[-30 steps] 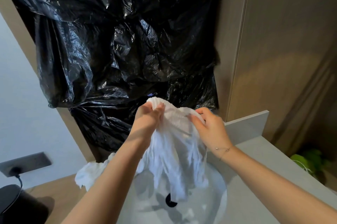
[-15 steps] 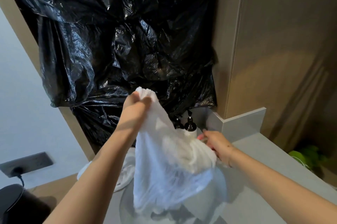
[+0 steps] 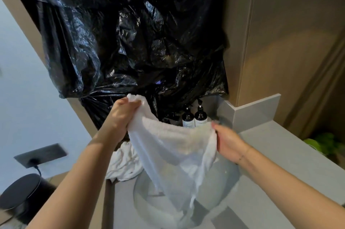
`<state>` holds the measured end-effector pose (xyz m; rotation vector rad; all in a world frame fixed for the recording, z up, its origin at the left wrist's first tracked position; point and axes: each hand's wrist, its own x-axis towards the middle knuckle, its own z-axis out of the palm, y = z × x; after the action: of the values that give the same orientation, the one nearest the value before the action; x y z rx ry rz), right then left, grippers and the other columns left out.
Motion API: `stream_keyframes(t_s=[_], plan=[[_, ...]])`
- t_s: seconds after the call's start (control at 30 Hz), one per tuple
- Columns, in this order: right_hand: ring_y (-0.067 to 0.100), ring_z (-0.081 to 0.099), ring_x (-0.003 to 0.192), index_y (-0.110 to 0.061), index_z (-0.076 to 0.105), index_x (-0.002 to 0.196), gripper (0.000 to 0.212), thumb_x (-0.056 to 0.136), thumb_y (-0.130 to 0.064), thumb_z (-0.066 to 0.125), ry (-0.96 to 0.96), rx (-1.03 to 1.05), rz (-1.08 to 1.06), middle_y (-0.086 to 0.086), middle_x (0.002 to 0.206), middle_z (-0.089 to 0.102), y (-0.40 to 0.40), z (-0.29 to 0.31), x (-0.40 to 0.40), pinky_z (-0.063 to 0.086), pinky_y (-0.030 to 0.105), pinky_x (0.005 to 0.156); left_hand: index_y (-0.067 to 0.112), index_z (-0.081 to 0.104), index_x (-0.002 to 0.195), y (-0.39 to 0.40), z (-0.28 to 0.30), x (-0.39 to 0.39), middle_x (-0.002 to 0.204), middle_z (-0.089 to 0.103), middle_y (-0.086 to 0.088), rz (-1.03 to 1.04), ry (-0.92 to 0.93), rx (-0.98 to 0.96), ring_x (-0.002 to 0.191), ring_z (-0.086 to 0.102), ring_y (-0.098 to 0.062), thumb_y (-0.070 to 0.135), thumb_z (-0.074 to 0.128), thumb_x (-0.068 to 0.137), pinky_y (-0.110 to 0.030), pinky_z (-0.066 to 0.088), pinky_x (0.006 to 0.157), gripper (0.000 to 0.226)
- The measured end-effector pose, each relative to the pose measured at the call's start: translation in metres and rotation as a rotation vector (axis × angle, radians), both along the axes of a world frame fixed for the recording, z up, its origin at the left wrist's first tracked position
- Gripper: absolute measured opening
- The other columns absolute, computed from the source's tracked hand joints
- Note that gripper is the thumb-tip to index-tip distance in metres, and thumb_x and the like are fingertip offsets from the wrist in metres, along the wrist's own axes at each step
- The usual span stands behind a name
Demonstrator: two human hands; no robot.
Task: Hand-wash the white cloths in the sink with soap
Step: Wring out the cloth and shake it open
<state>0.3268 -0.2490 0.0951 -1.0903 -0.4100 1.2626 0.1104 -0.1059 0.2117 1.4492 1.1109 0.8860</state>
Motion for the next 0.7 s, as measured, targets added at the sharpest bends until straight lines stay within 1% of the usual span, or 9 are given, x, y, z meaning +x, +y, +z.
stream_keyframes(t_s=[0.1, 0.2, 0.3, 0.33, 0.43, 0.5, 0.53, 0.6, 0.7], plan=[[0.025, 0.067, 0.107, 0.001, 0.056, 0.125, 0.049, 0.105, -0.033, 0.027, 0.121, 0.187, -0.034, 0.017, 0.119, 0.067, -0.009, 0.036, 0.019, 0.057, 0.037, 0.086, -0.002, 0.062, 0.097, 0.019, -0.007, -0.019, 0.088, 0.066, -0.02, -0.07, 0.051, 0.007, 0.079, 0.066, -0.028, 0.013, 0.057, 0.096, -0.035, 0.051, 0.072, 0.015], [0.031, 0.061, 0.115, 0.006, 0.056, 0.124, 0.036, 0.102, -0.017, 0.042, -0.117, 0.211, -0.076, 0.02, 0.12, 0.065, -0.015, 0.067, 0.032, 0.055, 0.037, 0.093, -0.006, 0.062, 0.107, 0.039, -0.011, -0.033, 0.105, 0.068, -0.024, -0.197, 0.039, -0.127, 0.093, 0.068, -0.03, 0.01, 0.068, 0.088, -0.04, 0.054, 0.084, 0.025], [0.03, 0.066, 0.1, 0.008, 0.061, 0.115, 0.024, 0.097, -0.004, 0.052, -0.337, 0.19, -0.257, 0.019, 0.107, 0.068, -0.016, 0.094, 0.043, 0.059, 0.03, 0.078, -0.009, 0.045, 0.131, 0.061, -0.012, -0.047, 0.125, 0.064, -0.02, -0.409, 0.112, -0.289, 0.108, 0.067, -0.029, 0.012, 0.094, 0.056, -0.04, 0.056, 0.092, 0.092], [0.028, 0.068, 0.095, 0.008, 0.062, 0.112, 0.021, 0.097, -0.004, 0.052, -0.39, 0.188, -0.308, 0.018, 0.104, 0.069, -0.016, 0.104, 0.047, 0.059, 0.03, 0.076, -0.008, 0.045, 0.13, 0.066, -0.014, -0.05, 0.126, 0.063, -0.018, -0.426, 0.204, -0.26, 0.11, 0.066, -0.028, 0.013, 0.097, 0.048, -0.038, 0.054, 0.094, 0.099], [0.026, 0.064, 0.093, 0.006, 0.064, 0.106, 0.02, 0.099, -0.009, 0.052, -0.659, 0.146, -0.408, 0.017, 0.099, 0.067, -0.015, 0.13, 0.055, 0.055, 0.036, 0.08, -0.001, 0.06, 0.116, 0.075, -0.019, -0.044, 0.113, 0.067, -0.009, -0.346, 0.475, -0.089, 0.107, 0.063, -0.023, 0.012, 0.088, 0.069, -0.034, 0.05, 0.098, 0.056], [0.027, 0.058, 0.09, 0.001, 0.063, 0.11, 0.026, 0.101, -0.019, 0.049, -1.004, 0.065, -0.422, 0.018, 0.098, 0.063, -0.015, 0.145, 0.062, 0.05, 0.042, 0.084, 0.005, 0.063, 0.088, 0.072, -0.014, -0.035, 0.085, 0.06, 0.0, -0.262, 0.75, 0.138, 0.089, 0.057, -0.017, 0.034, 0.074, 0.084, -0.022, 0.045, 0.076, 0.032], [0.029, 0.059, 0.092, -0.004, 0.062, 0.113, 0.029, 0.101, -0.025, 0.047, -1.159, 0.01, -0.409, 0.019, 0.102, 0.063, -0.017, 0.152, 0.066, 0.05, 0.046, 0.088, 0.007, 0.06, 0.077, 0.069, -0.009, -0.031, 0.076, 0.053, 0.0, -0.192, 0.844, 0.252, 0.08, 0.052, -0.018, 0.046, 0.066, 0.087, -0.022, 0.04, 0.066, 0.04], [0.033, 0.06, 0.102, -0.013, 0.06, 0.117, 0.031, 0.102, -0.033, 0.043, -1.343, -0.106, -0.378, 0.016, 0.112, 0.064, -0.023, 0.163, 0.076, 0.05, 0.053, 0.093, 0.008, 0.063, 0.079, 0.065, -0.003, -0.024, 0.084, 0.058, -0.006, -0.124, 0.757, 0.305, 0.08, 0.054, -0.021, 0.057, 0.057, 0.089, -0.026, 0.041, 0.07, 0.05], [0.038, 0.057, 0.112, -0.001, 0.058, 0.119, 0.037, 0.103, -0.031, 0.042, -1.262, -0.204, -0.393, 0.02, 0.119, 0.062, -0.035, 0.176, 0.083, 0.051, 0.05, 0.093, 0.006, 0.068, 0.095, 0.055, 0.008, -0.018, 0.104, 0.069, -0.012, -0.138, 0.155, -0.062, 0.098, 0.065, -0.027, 0.052, 0.062, 0.088, -0.04, 0.052, 0.092, 0.048]])
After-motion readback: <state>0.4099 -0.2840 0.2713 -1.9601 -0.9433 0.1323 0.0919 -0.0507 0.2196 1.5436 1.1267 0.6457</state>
